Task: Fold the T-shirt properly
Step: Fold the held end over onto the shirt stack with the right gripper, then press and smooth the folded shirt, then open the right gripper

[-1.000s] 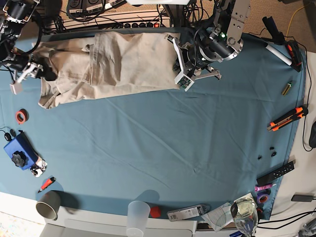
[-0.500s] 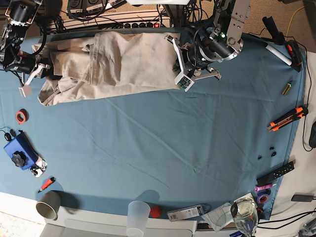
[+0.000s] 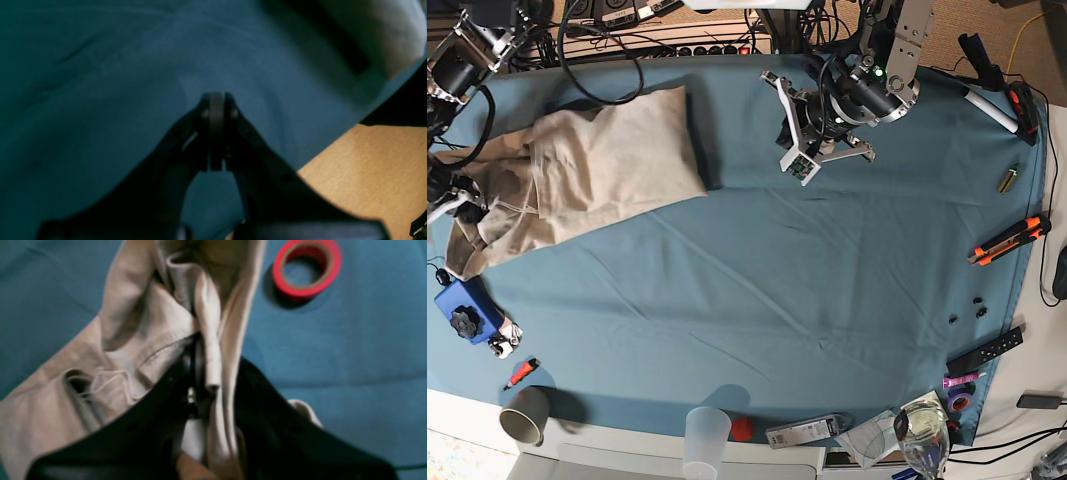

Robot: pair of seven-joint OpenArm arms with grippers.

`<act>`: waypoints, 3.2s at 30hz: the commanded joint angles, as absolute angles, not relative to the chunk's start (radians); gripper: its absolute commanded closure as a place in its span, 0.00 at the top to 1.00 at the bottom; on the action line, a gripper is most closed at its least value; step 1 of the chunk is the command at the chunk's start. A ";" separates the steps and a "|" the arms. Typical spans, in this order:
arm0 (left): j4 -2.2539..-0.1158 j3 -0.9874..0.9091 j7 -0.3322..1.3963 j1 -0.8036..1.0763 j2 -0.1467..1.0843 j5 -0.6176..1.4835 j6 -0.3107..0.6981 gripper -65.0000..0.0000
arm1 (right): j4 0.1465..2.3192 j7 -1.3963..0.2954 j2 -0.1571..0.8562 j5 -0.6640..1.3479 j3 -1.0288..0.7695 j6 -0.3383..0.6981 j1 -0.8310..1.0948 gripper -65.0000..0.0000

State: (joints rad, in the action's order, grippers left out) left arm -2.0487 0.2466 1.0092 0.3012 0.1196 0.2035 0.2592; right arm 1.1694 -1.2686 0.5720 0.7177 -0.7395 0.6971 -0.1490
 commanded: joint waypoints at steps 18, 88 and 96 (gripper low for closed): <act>-2.099 0.088 1.025 0.303 0.117 0.101 0.087 0.00 | 1.438 -1.396 0.606 1.288 -0.747 0.698 -0.094 0.00; -2.106 -0.024 1.002 0.368 0.117 0.203 0.154 0.00 | 1.773 -1.396 0.540 1.222 -0.433 0.698 0.089 0.23; -2.106 -0.024 0.994 0.365 0.117 0.203 0.154 0.00 | 1.687 -1.396 0.543 1.232 -0.311 0.698 0.117 0.23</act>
State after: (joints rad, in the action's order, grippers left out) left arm -2.0842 -0.0219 1.0153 0.3702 0.1165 0.1955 0.1535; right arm 1.6745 -1.4097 0.5236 1.2106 -0.3004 0.6968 0.1223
